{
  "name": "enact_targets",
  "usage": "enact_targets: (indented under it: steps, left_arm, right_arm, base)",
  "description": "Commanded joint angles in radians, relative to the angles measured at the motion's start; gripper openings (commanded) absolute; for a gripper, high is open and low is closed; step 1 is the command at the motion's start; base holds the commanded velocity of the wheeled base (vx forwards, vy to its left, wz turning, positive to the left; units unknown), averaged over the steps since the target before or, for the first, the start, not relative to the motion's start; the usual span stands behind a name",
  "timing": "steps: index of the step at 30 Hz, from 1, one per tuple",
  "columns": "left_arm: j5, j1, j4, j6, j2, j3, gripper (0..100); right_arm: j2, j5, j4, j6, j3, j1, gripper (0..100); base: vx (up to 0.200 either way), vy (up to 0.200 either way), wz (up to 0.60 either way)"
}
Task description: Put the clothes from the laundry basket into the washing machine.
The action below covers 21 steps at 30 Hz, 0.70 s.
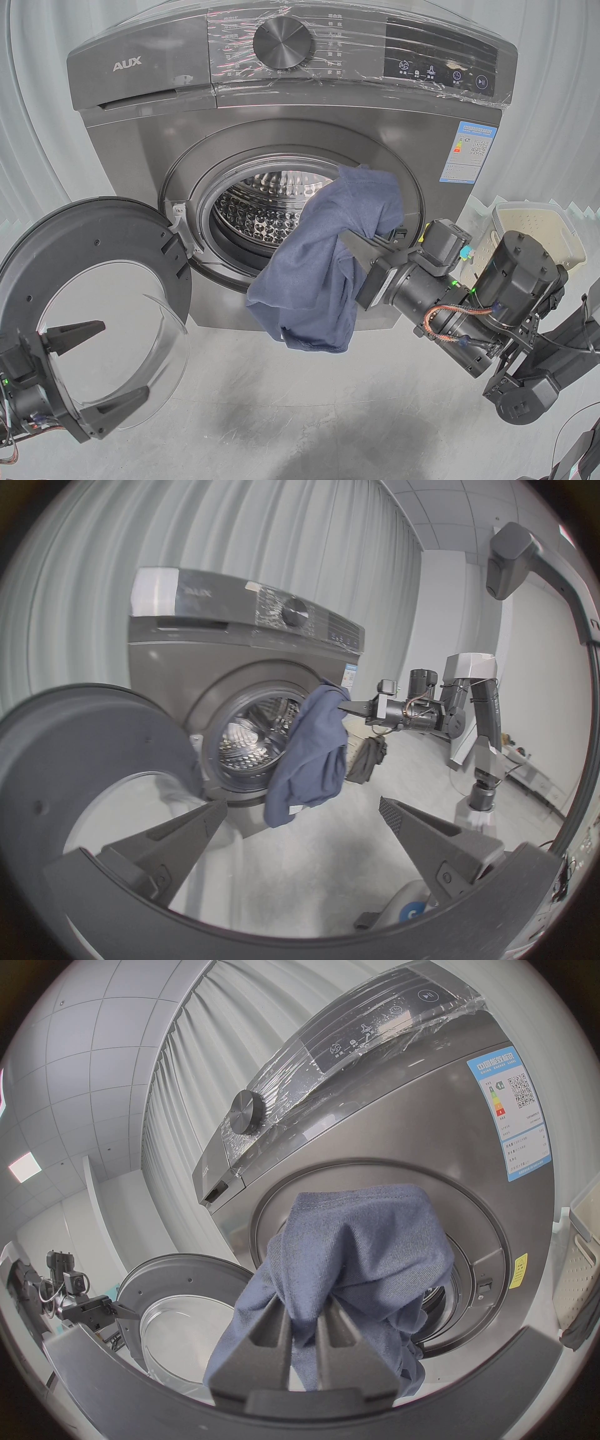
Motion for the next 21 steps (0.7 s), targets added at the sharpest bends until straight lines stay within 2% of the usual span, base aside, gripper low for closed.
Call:
enact_targets:
  steps: [1, 9, 13, 21]
  left_arm:
    - [0.081, -0.194, -0.117, -0.049, 0.268, -0.045, 100]
    - [0.080, -0.248, -0.260, -0.058, 0.456, -0.035, 100]
    - [0.080, -0.300, -0.286, -0.092, 0.535, -0.032, 100]
    - [0.081, -0.326, -0.366, -0.104, 0.676, -0.035, 100]
  right_arm:
    - [0.019, -0.005, -0.005, 0.001, -0.012, -0.001, 0]
    - [0.018, -0.005, -0.005, 0.002, -0.012, -0.002, 0]
    - [0.018, -0.005, -0.005, 0.002, -0.012, -0.005, 0]
    - [0.013, -0.005, -0.005, 0.002, -0.012, -0.008, 0]
  base:
    - [0.000, 0.000, 0.00]
    - [0.000, 0.000, 0.00]
    - [0.000, 0.000, 0.00]
    - [0.000, 0.000, 0.00]
